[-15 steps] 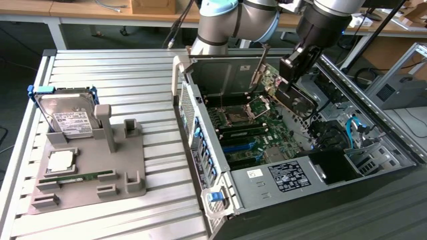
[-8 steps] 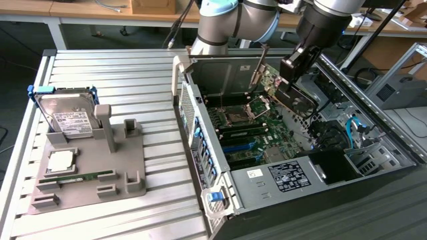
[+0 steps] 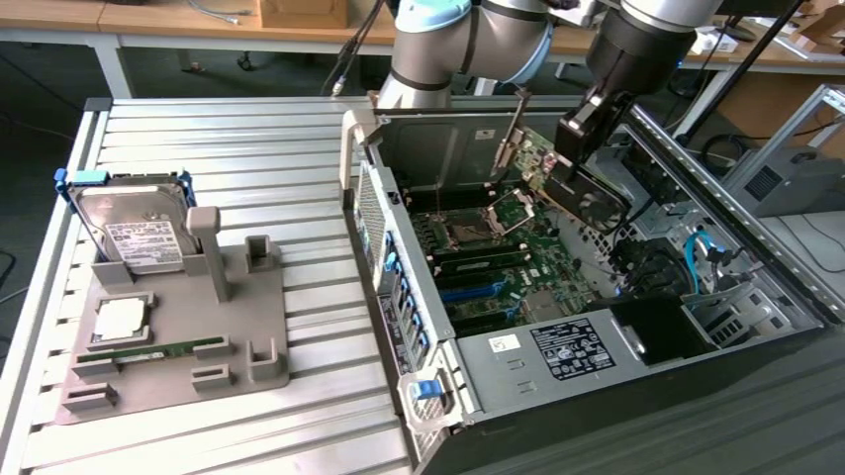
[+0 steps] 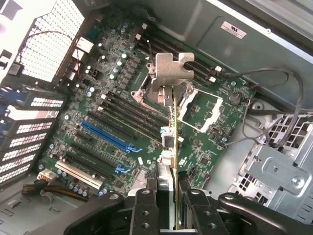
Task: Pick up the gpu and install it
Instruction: 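Insert the gpu into the slot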
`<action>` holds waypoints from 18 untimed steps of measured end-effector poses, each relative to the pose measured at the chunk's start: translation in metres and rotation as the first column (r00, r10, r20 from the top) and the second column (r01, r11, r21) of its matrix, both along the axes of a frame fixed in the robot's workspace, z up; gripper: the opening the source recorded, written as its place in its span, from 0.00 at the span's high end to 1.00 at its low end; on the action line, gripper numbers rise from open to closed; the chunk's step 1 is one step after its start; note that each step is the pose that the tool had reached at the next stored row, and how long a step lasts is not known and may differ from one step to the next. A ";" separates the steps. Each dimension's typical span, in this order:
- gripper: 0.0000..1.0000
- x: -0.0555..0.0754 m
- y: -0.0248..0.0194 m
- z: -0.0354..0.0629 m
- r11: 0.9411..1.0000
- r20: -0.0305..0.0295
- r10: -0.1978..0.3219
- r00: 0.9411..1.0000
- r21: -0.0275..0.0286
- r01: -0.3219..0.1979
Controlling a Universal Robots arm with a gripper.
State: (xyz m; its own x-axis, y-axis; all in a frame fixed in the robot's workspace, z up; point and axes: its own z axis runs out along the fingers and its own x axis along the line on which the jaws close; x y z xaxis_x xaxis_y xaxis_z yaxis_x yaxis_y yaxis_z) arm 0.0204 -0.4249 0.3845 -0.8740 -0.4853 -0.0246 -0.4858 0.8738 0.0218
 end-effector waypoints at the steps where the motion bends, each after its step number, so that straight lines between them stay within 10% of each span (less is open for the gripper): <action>1: 0.73 0.000 0.0000 0.0000 1.000 0.000 0.004 1.000 0.000 -0.004; 18: 0.73 0.000 0.0000 0.0000 0.997 0.000 0.083 0.997 0.000 -0.083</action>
State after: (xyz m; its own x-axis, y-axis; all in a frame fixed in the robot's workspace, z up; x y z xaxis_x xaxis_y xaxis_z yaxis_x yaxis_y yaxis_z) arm 0.0204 -0.4248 0.3845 -0.8306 -0.5564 -0.0246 -0.5569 0.8303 0.0218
